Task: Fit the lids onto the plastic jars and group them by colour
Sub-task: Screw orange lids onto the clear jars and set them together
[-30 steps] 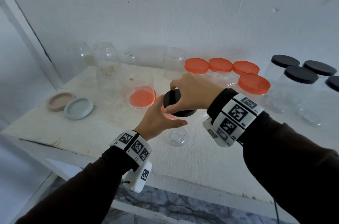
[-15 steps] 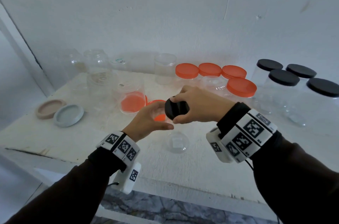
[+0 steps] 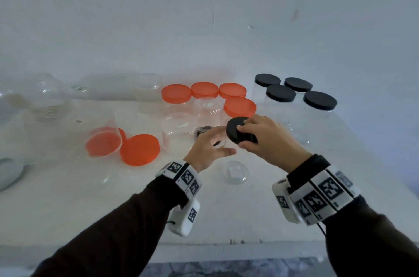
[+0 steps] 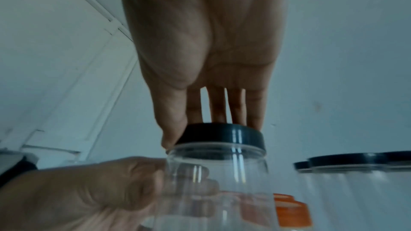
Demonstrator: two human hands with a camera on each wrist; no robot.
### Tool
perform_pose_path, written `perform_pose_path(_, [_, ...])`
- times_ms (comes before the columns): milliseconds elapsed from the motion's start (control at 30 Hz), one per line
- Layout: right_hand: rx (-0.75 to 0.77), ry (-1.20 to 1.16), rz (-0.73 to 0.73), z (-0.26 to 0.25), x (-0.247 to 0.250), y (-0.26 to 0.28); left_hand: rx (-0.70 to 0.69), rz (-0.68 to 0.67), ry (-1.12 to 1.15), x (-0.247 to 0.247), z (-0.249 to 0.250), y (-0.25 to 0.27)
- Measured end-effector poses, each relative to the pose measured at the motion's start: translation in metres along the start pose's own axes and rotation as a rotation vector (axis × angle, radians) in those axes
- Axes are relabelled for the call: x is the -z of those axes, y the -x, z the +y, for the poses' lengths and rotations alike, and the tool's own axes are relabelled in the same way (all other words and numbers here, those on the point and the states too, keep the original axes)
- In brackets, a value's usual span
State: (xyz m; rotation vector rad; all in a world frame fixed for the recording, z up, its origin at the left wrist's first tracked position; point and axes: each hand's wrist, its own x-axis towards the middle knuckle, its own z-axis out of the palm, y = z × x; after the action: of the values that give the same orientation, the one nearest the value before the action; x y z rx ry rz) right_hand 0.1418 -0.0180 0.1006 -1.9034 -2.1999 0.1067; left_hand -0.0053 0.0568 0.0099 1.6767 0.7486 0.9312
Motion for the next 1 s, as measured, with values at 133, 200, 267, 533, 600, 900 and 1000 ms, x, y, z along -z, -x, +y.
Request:
perform_pose_path(133, [-0.071,0.002,0.051,0.042,0.001,0.009,-0.025,-0.026,0.028,-0.039,-0.005,-0.034])
perform_pose_path(200, [-0.099,-0.017,0.086,0.062,0.0,0.01,-0.036,-0.045,0.014,-0.055,-0.009,-0.051])
perform_pose_path(267, [-0.124,-0.057,0.125,0.081,-0.001,0.009,-0.036,-0.051,0.023,-0.07,-0.01,-0.064])
perform_pose_path(533, [-0.183,-0.147,0.194,0.124,-0.003,-0.006,-0.079,0.002,0.003,-0.103,-0.015,-0.103])
perform_pose_path(600, [-0.183,-0.15,0.209,0.128,-0.004,-0.009,-0.087,0.006,-0.03,-0.106,-0.016,-0.109])
perform_pose_path(900, [-0.17,-0.168,0.263,0.137,-0.007,-0.015,-0.039,-0.057,-0.274,-0.101,-0.006,-0.105])
perform_pose_path(1000, [-0.161,-0.124,0.281,0.135,-0.004,-0.015,-0.065,-0.052,-0.381,-0.084,0.003,-0.082])
